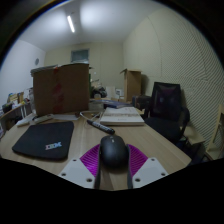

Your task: Arrange mouse

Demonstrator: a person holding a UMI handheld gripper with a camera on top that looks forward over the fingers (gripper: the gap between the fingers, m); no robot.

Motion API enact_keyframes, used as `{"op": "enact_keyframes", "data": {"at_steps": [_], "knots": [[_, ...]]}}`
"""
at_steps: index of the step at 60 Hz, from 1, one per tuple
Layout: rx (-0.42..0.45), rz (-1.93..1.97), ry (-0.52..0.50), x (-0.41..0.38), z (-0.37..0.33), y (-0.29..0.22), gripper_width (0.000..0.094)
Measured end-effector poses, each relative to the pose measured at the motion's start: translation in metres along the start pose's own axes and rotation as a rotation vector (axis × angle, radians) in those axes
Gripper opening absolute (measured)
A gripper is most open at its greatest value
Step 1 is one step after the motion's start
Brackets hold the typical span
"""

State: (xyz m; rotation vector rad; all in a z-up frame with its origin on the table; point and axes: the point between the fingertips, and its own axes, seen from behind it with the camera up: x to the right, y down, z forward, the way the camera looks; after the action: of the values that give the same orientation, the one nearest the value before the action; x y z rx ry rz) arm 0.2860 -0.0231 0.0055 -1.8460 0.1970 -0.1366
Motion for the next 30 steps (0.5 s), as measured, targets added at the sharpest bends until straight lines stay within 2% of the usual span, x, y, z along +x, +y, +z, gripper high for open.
{"op": "enact_keyframes", "data": {"at_steps": [4, 12, 19, 24, 30], "knots": [[0.006, 0.041, -0.021, -0.009, -0.013, -0.010, 0.0358], [0.130, 0.020, -0.038, -0.047, -0.047, -0.082, 0.0357], [0.171, 0.026, -0.133, -0.120, -0.054, -0.127, 0.0359], [0.148, -0.001, -0.188, -0.174, -0.043, -0.126, 0.0357], [0.048, -0.033, -0.261, -0.232, -0.023, -0.095, 0.0356]]}}
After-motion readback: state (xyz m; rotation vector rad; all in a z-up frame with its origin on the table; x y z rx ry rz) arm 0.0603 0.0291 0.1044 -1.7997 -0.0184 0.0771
